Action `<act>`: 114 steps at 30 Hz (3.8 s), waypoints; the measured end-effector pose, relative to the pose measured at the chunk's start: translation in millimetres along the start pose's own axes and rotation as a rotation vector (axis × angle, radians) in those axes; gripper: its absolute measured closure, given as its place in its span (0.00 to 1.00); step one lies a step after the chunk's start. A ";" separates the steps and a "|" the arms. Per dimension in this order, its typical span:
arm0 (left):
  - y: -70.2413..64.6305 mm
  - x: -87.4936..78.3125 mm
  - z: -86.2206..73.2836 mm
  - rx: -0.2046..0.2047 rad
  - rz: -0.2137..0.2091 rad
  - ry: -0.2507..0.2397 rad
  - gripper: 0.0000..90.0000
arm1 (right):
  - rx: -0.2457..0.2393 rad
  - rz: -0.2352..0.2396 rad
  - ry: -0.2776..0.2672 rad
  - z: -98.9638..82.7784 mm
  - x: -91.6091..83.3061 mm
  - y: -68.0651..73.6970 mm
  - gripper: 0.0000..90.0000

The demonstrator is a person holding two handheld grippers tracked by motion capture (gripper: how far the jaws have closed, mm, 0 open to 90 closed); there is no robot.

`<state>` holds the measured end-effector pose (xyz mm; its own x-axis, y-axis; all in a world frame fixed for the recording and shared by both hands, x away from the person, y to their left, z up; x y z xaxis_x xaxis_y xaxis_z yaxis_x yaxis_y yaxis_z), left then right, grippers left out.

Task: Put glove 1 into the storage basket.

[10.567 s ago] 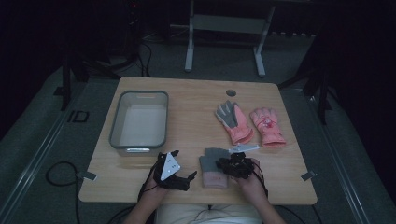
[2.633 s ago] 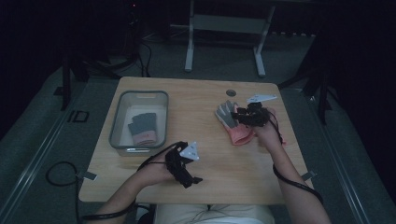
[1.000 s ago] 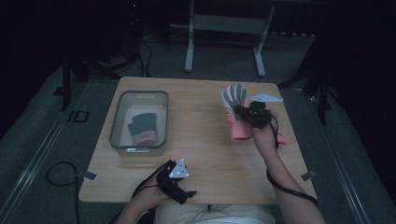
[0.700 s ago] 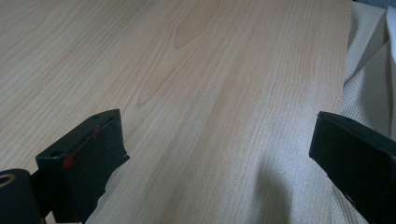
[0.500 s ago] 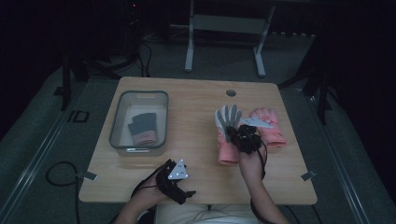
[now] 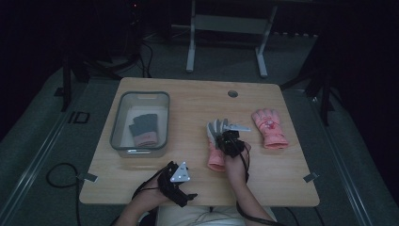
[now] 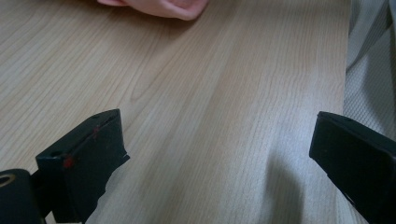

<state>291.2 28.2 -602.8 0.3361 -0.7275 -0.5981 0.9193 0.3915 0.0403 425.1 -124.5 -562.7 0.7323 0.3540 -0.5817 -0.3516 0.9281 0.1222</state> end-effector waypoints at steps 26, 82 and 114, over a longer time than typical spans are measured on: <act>2.0 -0.7 -0.3 -0.010 0.002 -0.012 0.03 | -0.101 0.117 -0.073 21.0 -21.9 -10.7 0.73; 3.8 -1.0 -1.3 -0.014 -0.008 -0.007 0.03 | -0.013 -0.177 -0.007 45.2 -54.0 -195.3 0.96; 4.6 -0.7 -1.9 0.000 -0.004 0.003 0.03 | 0.030 -0.203 0.032 -24.0 -61.8 -149.4 0.95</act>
<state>294.8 31.6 -603.7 0.3320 -0.7276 -0.6003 0.9206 0.3887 0.0379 418.3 -287.8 -564.3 0.7675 0.1555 -0.6219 -0.1802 0.9834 0.0235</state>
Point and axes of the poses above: each handheld gripper's, and its own axes: x roughly forward along the jaws, z roughly out of its top, y roughly to its left, the point moved 7 cm from there along x, roughly forward along the jaws, and after that the axes turned 6 degrees about -y, right-handed, at the moved point
